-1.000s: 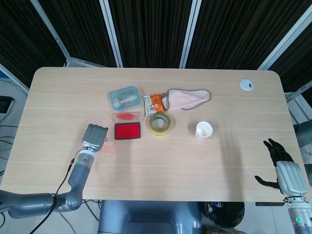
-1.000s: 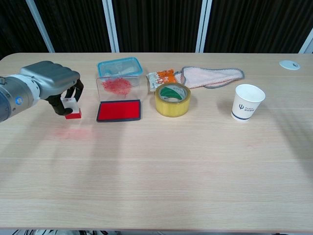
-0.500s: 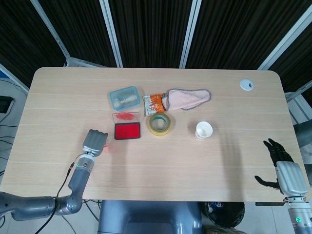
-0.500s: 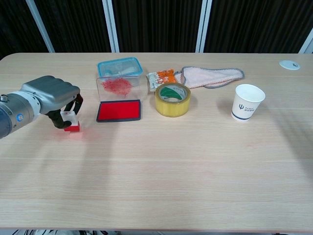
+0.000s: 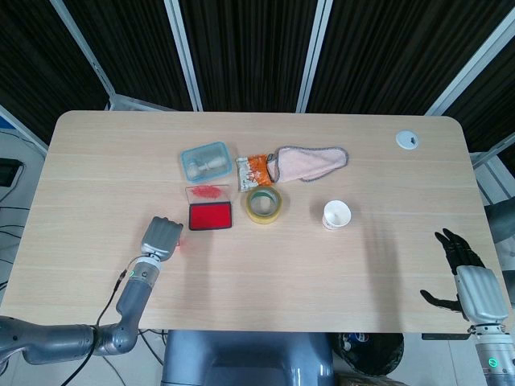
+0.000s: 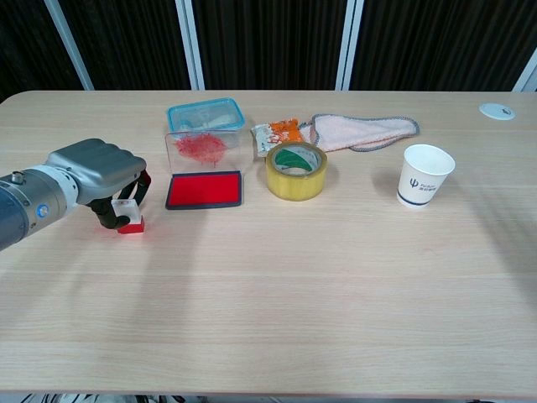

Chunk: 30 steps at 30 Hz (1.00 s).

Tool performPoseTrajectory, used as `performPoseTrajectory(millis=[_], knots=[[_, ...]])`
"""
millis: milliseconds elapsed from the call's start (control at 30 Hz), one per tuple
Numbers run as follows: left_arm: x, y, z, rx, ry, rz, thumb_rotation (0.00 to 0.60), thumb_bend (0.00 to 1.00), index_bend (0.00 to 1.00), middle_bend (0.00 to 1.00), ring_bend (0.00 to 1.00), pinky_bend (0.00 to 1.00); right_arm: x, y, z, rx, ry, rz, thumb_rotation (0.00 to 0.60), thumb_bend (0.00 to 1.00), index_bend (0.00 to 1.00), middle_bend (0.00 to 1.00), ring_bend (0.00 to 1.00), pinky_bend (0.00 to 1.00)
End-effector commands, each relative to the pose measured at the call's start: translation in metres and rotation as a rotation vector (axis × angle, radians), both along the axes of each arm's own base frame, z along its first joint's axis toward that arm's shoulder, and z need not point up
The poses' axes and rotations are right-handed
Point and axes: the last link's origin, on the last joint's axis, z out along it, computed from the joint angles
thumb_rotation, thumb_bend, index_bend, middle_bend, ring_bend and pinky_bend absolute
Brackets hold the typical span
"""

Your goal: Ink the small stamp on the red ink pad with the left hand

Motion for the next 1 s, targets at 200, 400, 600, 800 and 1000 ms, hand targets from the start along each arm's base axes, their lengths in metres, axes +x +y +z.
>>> performPoseTrajectory(millis=[200,400,600,800,1000], knots=[[-0.0012,-0.0002,-0.0005,-0.021,-0.012,-0.002,0.600,0.37,0.61,0.62,0.39,0.49,0.0000,0.0000,-0.0001,0.001,-0.004,-0.003,0.600,0.22,0.04,0.00,0.00,0.19],[-0.0024,0.0001,-0.0004,-0.028,0.002,-0.005,0.600,0.33,0.54,0.54,0.34,0.43,0.0001,0.0001,-0.0002,0.002,-0.008,-0.006,0.600,0.22,0.04,0.00,0.00,0.19],[-0.0041,0.0008,0.0011,-0.018,0.023,-0.008,0.600,0.29,0.44,0.44,0.28,0.37,0.0002,0.0001,0.0000,0.002,-0.010,-0.006,0.600,0.23,0.04,0.00,0.00,0.19],[-0.0059,0.0013,0.0022,-0.011,0.047,0.001,0.600,0.24,0.30,0.28,0.20,0.29,0.0002,0.0000,0.0001,-0.001,-0.009,-0.007,0.600,0.23,0.04,0.00,0.00,0.19],[-0.0056,0.0013,0.0046,-0.011,0.044,0.011,0.600,0.19,0.13,0.11,0.07,0.14,0.0002,0.0001,0.0002,0.000,-0.007,-0.007,0.600,0.23,0.04,0.00,0.00,0.19]])
